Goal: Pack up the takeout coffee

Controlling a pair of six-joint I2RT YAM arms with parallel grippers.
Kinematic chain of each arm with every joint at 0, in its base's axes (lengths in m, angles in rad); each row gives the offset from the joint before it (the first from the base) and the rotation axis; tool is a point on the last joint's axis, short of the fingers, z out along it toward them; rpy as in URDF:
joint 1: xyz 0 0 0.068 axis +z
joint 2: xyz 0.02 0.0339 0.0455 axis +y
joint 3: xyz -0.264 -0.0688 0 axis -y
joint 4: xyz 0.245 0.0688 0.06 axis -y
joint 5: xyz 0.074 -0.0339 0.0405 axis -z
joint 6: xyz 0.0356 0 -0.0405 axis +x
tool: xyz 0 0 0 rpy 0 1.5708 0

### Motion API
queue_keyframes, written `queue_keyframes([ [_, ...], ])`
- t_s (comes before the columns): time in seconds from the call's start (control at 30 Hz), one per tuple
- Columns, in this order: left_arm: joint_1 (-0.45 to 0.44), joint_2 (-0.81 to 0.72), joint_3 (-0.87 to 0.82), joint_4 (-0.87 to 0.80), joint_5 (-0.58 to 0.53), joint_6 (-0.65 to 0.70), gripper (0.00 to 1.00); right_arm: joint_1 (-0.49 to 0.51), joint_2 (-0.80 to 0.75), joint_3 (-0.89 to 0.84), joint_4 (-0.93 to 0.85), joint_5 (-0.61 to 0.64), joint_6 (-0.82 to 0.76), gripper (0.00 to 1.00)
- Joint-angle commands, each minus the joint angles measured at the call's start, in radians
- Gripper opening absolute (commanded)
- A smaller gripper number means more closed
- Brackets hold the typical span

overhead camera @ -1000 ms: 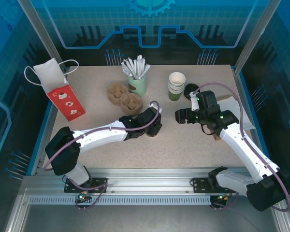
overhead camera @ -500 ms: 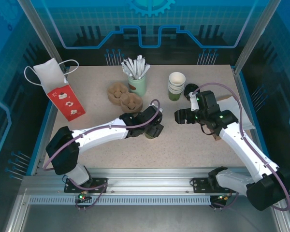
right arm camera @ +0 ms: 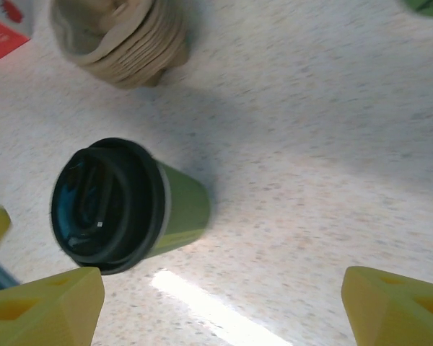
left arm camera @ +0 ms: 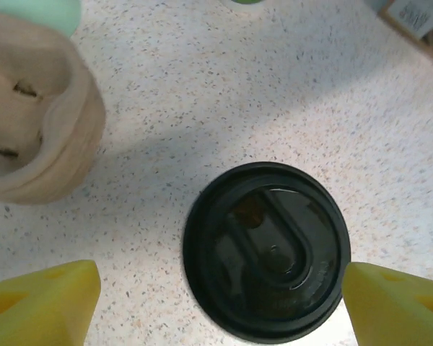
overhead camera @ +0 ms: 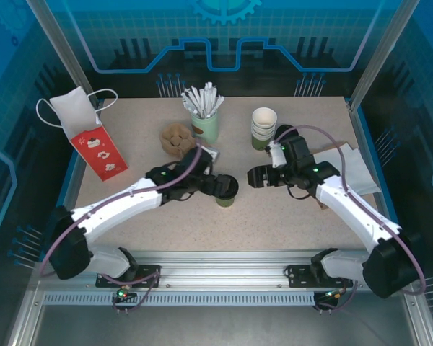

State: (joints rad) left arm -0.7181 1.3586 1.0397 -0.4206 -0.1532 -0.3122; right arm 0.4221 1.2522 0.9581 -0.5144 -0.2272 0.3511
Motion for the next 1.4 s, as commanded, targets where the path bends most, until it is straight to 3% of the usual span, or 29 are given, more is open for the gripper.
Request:
queue_keyframes([
  [0.0, 0.090, -0.024, -0.071, 0.057, 0.265, -0.092, 0.83, 0.037, 0.061, -0.018, 0.123, -0.142, 0.034, 0.87],
  [0.07, 0.123, -0.024, -0.098, 0.081, 0.325, -0.106, 0.80, 0.052, 0.102, -0.014, 0.142, -0.152, 0.038, 0.86],
  [0.33, 0.151, 0.051, -0.117, 0.125, 0.371, -0.107, 0.67, 0.067, 0.207, -0.006, 0.171, -0.155, 0.038, 0.80],
  [0.83, 0.156, 0.113, -0.222, 0.201, 0.348, -0.135, 0.54, 0.066, 0.250, -0.054, 0.165, -0.113, 0.033, 0.58],
  [1.0, 0.156, 0.104, -0.202, 0.213, 0.381, -0.162, 0.56, 0.065, 0.228, -0.021, 0.136, -0.117, 0.029, 0.56],
  [1.37, 0.157, 0.037, -0.189, 0.273, 0.396, -0.253, 0.69, 0.049, 0.137, 0.005, 0.116, -0.179, 0.049, 0.64],
])
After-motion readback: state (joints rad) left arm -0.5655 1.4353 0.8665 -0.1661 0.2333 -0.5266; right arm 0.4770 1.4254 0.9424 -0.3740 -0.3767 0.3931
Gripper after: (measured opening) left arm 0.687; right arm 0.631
